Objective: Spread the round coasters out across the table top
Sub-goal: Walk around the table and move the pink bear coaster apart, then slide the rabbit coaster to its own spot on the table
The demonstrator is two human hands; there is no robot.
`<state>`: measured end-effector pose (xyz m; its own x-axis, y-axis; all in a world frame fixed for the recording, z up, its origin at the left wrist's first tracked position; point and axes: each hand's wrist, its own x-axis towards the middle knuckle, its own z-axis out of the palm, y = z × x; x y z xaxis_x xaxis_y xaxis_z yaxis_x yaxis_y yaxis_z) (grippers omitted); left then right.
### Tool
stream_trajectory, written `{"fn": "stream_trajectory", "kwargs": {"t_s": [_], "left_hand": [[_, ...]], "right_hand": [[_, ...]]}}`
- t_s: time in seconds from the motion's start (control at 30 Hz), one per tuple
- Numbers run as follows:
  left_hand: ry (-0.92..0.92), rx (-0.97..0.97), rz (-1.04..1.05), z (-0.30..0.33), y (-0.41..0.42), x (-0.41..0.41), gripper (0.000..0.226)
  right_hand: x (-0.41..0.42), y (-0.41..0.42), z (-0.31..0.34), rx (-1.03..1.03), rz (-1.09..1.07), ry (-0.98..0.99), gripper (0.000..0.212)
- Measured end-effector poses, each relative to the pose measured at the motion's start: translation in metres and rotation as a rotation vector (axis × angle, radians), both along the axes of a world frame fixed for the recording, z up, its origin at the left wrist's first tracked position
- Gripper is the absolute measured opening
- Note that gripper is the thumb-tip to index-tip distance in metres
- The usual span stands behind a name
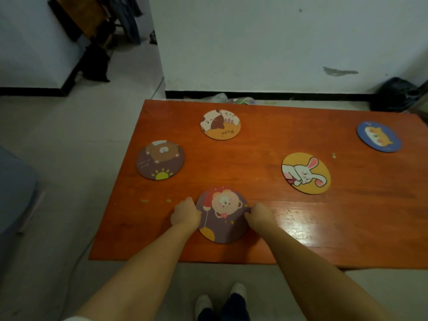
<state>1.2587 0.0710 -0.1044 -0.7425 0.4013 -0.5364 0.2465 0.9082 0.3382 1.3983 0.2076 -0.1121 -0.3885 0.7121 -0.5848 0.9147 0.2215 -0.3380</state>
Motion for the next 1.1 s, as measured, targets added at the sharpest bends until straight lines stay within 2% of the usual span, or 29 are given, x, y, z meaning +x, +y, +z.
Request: {"fn": "stream_trajectory", "kwargs": {"t_s": [0.07, 0.13, 0.27, 0.33, 0.4, 0.5, 0.6, 0.67, 0.8, 0.9, 1.03, 1.1], "left_hand": [[0.007, 0.013, -0.006, 0.005, 0.003, -0.003, 0.039], [0.043, 0.025, -0.034, 0.009, 0.010, -0.004, 0.040], [0.048, 0.119, -0.103, 0.021, 0.043, 0.000, 0.027], [0.028, 0.195, -0.119, 0.029, 0.069, 0.004, 0.013], [0.011, 0.255, -0.134, 0.036, 0.097, 0.010, 0.002], [-0.024, 0.292, -0.171, 0.039, 0.140, 0.024, 0.007], [-0.037, 0.293, -0.177, 0.035, 0.183, 0.042, 0.009], [-0.025, 0.275, -0.141, 0.029, 0.211, 0.056, 0.010], [0.000, 0.204, -0.020, 0.014, 0.258, 0.081, 0.010], [0.000, 0.169, 0.048, 0.005, 0.280, 0.093, 0.014], [-0.014, 0.158, 0.111, 0.001, 0.297, 0.101, 0.026], [-0.055, 0.174, 0.186, 0.000, 0.300, 0.105, 0.019]], "right_hand": [[-0.001, 0.004, 0.006, 0.007, -0.024, -0.004, 0.038], [0.004, 0.011, 0.011, 0.006, -0.049, 0.024, 0.045], [0.020, 0.043, 0.024, 0.044, -0.137, 0.083, 0.039], [0.029, 0.067, 0.032, 0.072, -0.171, 0.098, 0.038], [0.041, 0.094, 0.039, 0.101, -0.190, 0.107, 0.028], [0.063, 0.137, 0.043, 0.146, -0.222, 0.102, 0.007], [0.084, 0.181, 0.040, 0.156, -0.249, 0.075, 0.016], [0.093, 0.210, 0.037, 0.126, -0.245, 0.042, 0.014], [0.109, 0.259, 0.020, 0.086, -0.244, 0.049, 0.025], [0.108, 0.279, 0.011, 0.063, -0.211, 0.098, 0.005], [0.095, 0.292, 0.003, -0.002, -0.180, 0.120, 0.009], [0.095, 0.295, 0.001, -0.038, -0.174, 0.113, 0.018]]}}
